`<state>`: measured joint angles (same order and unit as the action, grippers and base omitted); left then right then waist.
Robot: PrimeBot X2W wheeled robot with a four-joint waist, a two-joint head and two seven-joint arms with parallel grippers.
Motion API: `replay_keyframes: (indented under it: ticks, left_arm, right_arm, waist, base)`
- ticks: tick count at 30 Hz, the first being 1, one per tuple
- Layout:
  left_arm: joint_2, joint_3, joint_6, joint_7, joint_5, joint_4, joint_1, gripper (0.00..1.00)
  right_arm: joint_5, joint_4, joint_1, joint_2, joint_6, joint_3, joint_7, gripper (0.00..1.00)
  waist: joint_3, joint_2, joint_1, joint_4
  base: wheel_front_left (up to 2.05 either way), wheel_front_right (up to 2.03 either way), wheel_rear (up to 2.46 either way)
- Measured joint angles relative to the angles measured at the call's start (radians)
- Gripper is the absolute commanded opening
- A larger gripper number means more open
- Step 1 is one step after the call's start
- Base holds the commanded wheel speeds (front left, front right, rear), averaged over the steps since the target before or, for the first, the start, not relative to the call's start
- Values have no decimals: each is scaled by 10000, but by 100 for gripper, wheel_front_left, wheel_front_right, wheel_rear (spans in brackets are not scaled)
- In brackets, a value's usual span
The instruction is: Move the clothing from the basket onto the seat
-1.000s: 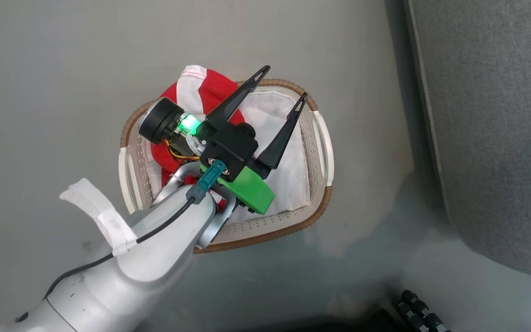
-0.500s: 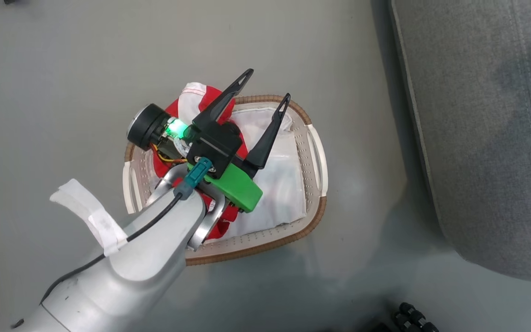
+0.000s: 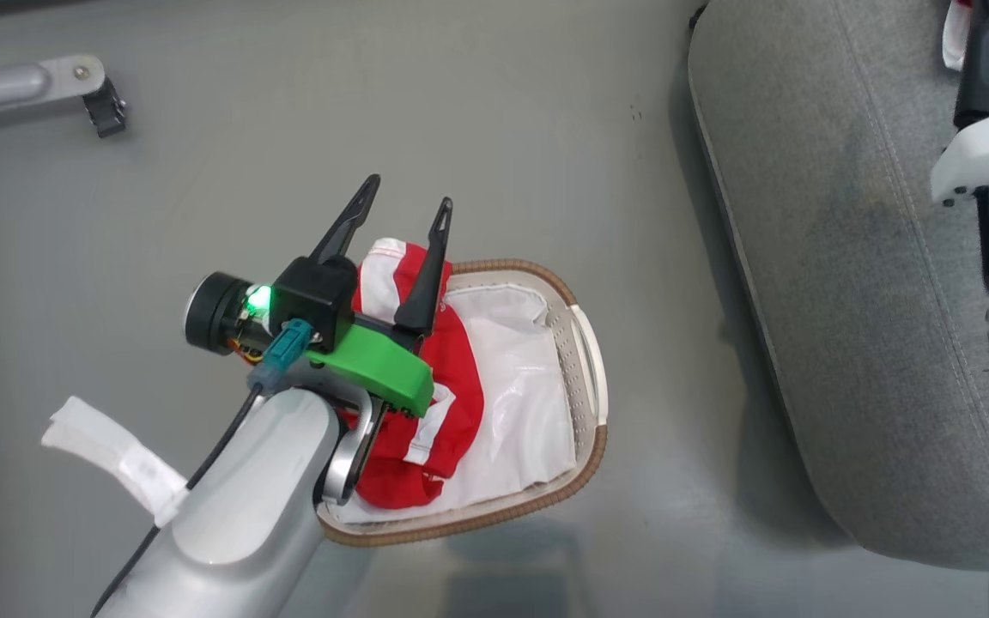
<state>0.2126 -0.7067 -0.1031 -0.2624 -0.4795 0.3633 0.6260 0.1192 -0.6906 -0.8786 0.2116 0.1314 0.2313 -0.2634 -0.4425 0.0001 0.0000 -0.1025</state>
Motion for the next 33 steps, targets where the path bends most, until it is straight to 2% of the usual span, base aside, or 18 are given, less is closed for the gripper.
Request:
replay_keyframes:
  ticks: [6,15,24,33]
  left_arm:
    - [-130,1383,-128,-17,263,-171,-1233,100]
    - [-483,3359,-107,-17,665,-502,-3499,100]
    - [-838,4564,174,-17,1097,-571,-5126,100]
    - [-1208,5064,533,-19,1392,-617,-5963,100]
  right_arm:
    - [-688,834,1221,-445,0,-539,-2,100]
    - [-1306,2656,4197,-1279,0,-1116,-2,100]
    - [-2042,3749,6407,-1622,-2,-1496,-2,100]
    - [-3022,4339,7938,-1636,0,-2142,0,100]
  waist:
    - [929,-1,0,233]
    - [2248,-1,0,778]
    - [3384,0,-1,1324]
    - [4124,0,-1,1742]
  base:
    - [0,0,0]
    - [0,0,0]
    - [0,0,0]
    - [0,0,0]
